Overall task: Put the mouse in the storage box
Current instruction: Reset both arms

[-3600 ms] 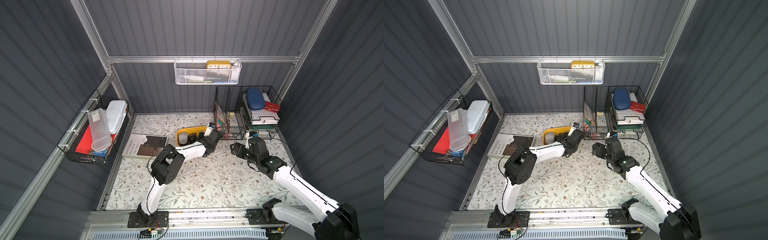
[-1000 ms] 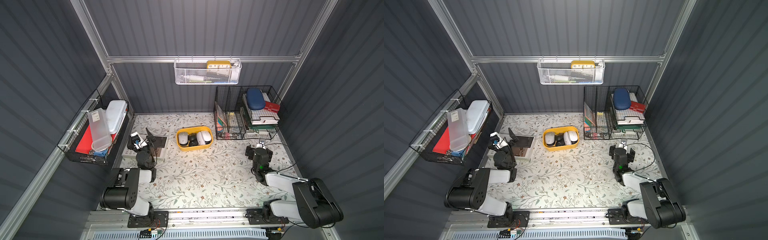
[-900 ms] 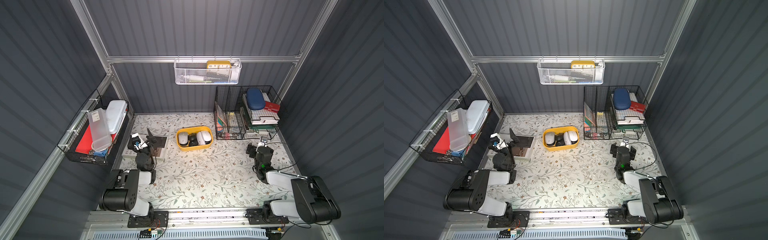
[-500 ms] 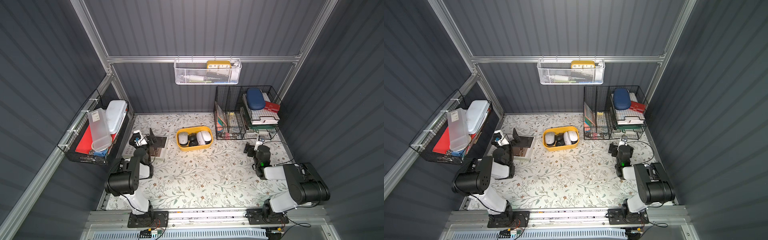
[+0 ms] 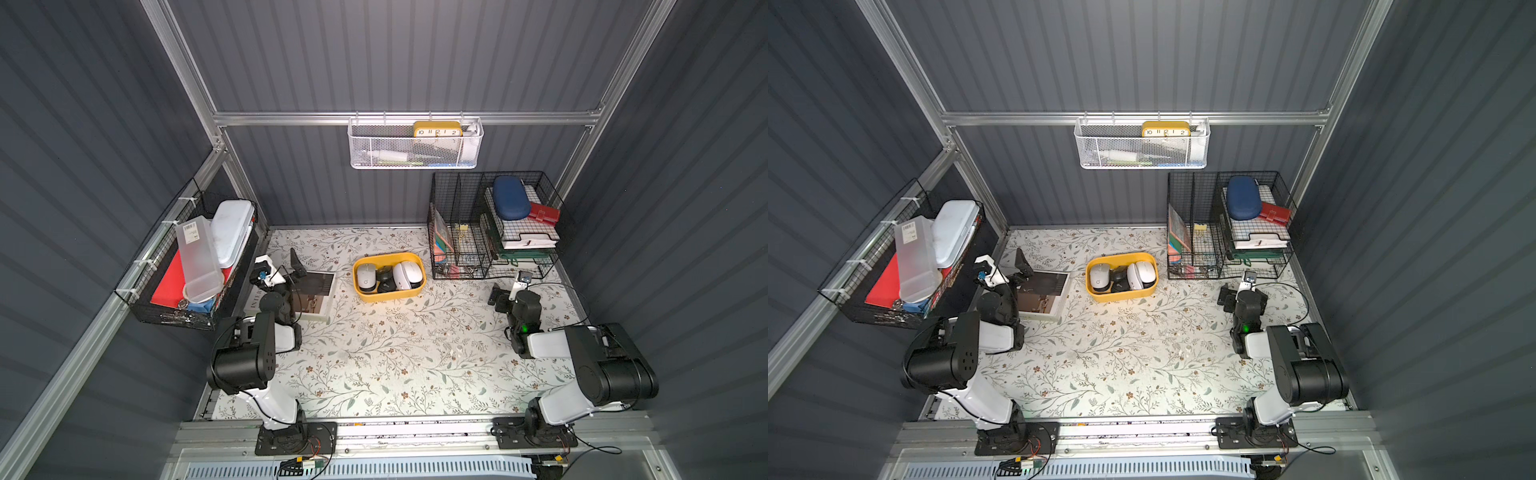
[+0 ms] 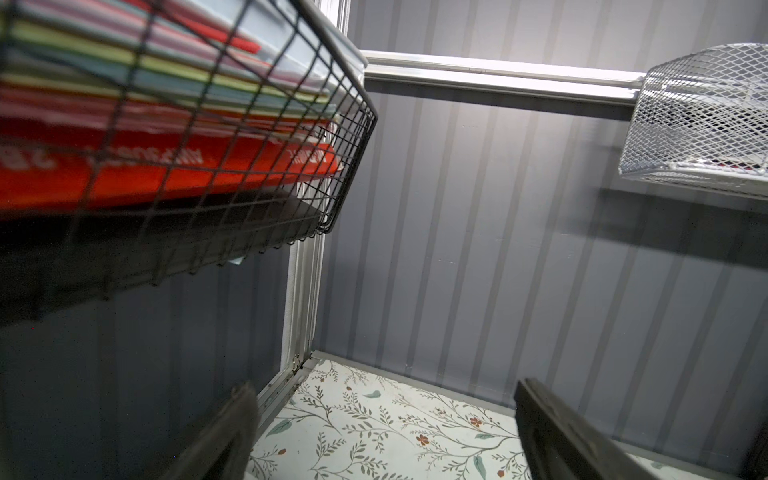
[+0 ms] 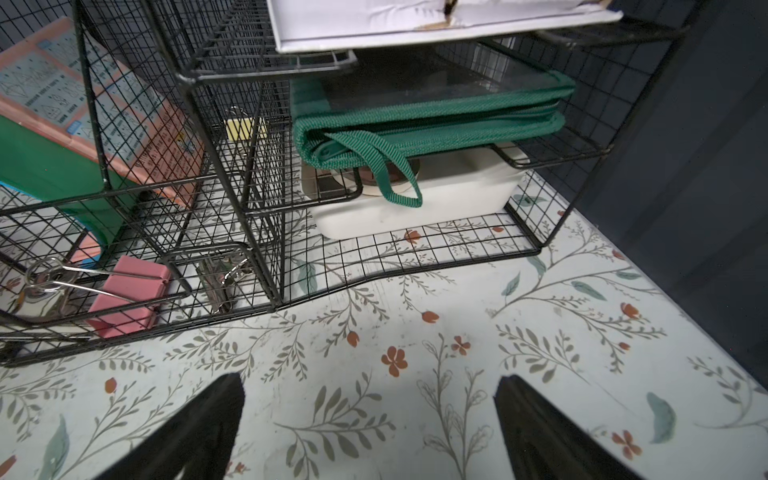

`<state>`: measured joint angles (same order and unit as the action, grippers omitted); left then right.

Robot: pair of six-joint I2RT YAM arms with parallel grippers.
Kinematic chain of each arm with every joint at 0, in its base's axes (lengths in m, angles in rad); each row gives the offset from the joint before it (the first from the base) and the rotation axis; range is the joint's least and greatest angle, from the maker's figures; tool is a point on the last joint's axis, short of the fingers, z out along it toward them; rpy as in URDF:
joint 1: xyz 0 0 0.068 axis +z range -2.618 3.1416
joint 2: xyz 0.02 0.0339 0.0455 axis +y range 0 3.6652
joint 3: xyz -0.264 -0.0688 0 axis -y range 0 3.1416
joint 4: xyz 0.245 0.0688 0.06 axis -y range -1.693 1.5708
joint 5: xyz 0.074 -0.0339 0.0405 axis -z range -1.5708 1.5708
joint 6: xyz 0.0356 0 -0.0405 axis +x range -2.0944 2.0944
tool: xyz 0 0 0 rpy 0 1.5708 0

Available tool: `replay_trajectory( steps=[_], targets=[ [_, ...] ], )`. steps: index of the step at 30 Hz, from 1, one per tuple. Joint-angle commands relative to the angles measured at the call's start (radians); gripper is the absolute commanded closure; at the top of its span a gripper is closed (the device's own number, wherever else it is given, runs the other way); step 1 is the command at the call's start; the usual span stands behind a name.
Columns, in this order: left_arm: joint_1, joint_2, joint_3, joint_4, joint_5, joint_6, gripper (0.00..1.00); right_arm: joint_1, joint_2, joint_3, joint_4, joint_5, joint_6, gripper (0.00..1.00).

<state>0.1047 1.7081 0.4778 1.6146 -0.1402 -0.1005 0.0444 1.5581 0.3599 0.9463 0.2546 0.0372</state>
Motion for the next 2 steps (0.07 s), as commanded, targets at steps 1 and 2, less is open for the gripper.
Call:
replay_trajectory(
  steps=[1,2],
  targets=[
    [0.001,-0.003,0.009,0.009,0.009,-0.015,0.01,-0.005,-0.007,0.014,-0.007,0.009,0.012,0.01],
    [0.001,-0.007,0.001,0.018,0.004,-0.014,0.01,-0.004,-0.007,0.014,-0.006,0.009,0.012,0.01]
  ],
)
